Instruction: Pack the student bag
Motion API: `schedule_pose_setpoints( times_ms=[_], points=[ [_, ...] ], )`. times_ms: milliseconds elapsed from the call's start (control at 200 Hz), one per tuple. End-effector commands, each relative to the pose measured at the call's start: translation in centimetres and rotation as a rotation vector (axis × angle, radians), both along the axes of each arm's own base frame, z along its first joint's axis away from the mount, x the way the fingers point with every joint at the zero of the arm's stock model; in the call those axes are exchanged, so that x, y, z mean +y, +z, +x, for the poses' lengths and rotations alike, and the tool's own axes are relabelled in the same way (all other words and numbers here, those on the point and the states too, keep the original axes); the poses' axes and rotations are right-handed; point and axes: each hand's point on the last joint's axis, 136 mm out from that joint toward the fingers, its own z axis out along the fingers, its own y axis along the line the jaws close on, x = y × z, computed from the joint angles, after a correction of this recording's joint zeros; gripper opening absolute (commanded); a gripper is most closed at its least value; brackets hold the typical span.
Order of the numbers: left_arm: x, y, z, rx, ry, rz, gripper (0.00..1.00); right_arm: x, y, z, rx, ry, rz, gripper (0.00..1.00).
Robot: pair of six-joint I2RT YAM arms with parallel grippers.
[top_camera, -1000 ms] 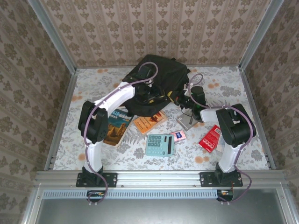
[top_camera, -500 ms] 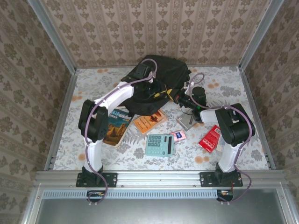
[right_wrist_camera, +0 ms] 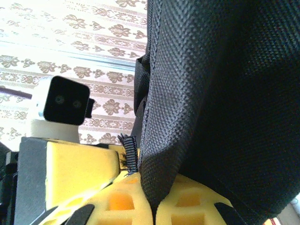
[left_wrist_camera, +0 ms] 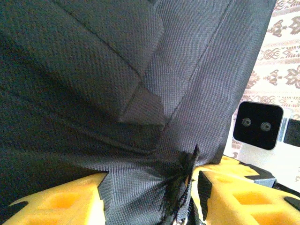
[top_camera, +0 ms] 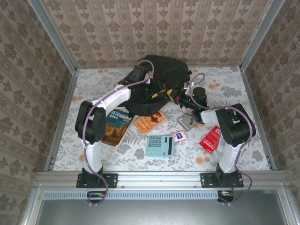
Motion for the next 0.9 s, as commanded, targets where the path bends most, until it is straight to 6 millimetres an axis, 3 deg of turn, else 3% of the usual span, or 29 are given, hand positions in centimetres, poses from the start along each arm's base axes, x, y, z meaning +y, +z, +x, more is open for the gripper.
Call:
schedule_pose_setpoints(
  times_ms=[0,230,555,760,895],
  points=[
    [-0.1,2.5,0.5,-0.074,-0.017,-0.054,0.53,1.2,2.7,-0.6,-0.109,0.073,0.043,0.0],
    [-0.9,3.7,0.9,-0.101,-0.039,-0.098,0.51,1.5,2.2,-0.7,-0.093,0.082,0.04,0.0],
    [-0.4,3.5,1.0,-0.082,-0.031,-0.03,0.54,2.4,1.5,-1.3,-0.081,0.11,0.011,0.0],
    [1.7,6.1,2.0,-0.182,-0.012,0.043,0.55,2.7,1.6,-1.5,-0.089,0.124,-0.005,0.0],
    [1.2,6.4,1.9,-0.174,-0.051,0.041,0.55,2.7,1.6,-1.6,-0.09,0.125,-0.007,0.0]
  ],
)
